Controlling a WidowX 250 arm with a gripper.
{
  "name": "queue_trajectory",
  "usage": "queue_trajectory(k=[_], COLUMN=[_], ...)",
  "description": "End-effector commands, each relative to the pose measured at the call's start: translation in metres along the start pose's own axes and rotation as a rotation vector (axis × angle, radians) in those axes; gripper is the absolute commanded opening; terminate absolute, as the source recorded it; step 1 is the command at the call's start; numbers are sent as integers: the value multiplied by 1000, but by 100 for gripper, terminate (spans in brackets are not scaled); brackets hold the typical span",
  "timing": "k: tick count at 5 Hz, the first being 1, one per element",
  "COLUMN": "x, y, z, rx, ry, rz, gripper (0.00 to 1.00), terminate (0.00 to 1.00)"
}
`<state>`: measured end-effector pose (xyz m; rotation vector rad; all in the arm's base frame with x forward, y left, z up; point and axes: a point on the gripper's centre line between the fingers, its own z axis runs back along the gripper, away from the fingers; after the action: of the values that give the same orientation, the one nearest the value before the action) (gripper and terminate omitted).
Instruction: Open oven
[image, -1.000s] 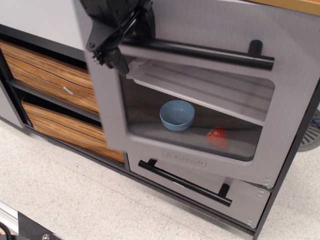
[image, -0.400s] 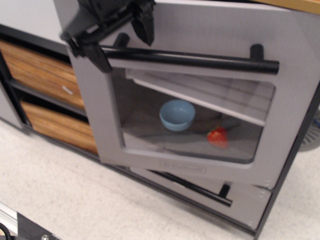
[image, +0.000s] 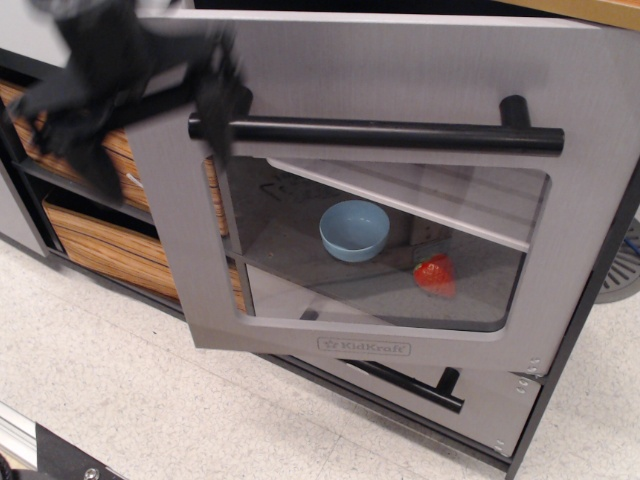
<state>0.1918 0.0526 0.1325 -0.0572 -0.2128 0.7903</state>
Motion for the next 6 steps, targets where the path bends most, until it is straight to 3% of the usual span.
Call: queue_trajectory(k=[1,2,3,4,5,6], x=[36,49,62,85,104,103], y=[55,77,97,111,106,87], z=[-37,-45,-42,-36,-39,-41], rx=[146,166,183,186,170,159], ry=[14,22,-10,-25,-52,-79], rz=[-97,-118,-111,-36,55,40], gripper=[100,100,100,100,100,100], terminate=[0,0,0,0,0,0])
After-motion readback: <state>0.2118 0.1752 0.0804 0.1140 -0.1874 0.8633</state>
